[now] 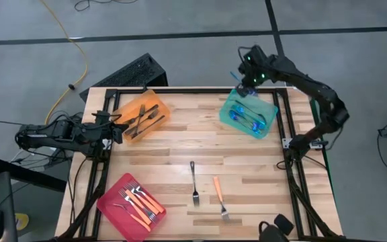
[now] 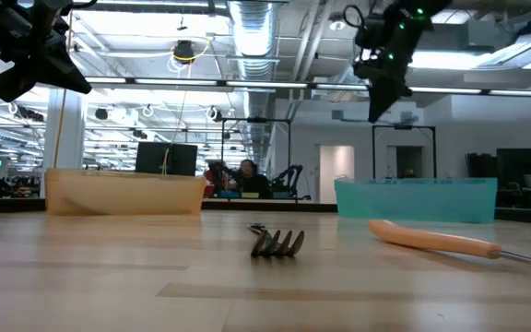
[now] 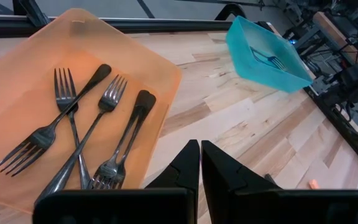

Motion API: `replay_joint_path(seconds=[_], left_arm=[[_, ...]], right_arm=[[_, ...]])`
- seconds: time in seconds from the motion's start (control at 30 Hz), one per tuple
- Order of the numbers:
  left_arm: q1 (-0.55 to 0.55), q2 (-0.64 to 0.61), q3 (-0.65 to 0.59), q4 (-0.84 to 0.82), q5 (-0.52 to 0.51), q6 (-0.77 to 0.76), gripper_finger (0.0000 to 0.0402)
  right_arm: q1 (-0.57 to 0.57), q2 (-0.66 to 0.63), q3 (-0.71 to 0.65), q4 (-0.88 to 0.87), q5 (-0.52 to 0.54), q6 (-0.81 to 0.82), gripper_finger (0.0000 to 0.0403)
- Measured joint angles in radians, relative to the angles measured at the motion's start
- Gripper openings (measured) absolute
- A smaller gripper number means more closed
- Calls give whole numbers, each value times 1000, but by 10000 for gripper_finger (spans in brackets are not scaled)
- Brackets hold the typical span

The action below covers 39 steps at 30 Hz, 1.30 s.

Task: Sort silverware by color (type)
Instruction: Put the iridescent fork into the green bin

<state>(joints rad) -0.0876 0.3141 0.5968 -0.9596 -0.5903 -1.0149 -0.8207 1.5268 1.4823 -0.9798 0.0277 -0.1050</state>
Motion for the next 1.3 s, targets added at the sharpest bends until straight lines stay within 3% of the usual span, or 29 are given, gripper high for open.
replay_joint_path(seconds=[0.27, 0.53, 0.9, 1.3], left_arm=[[0, 0, 0, 0, 0, -4, 0], [0, 0, 0, 0, -6, -16, 0], [0, 0, 0, 0, -6, -14, 0], [0, 0, 0, 0, -38, -10, 0]], right_arm=[[3, -103, -319, 209, -56, 60, 21], [17, -111, -493, 337, -60, 82, 21], [12, -111, -627, 420, -88, 112, 21], [-71, -110, -688, 441, -107, 143, 21]])
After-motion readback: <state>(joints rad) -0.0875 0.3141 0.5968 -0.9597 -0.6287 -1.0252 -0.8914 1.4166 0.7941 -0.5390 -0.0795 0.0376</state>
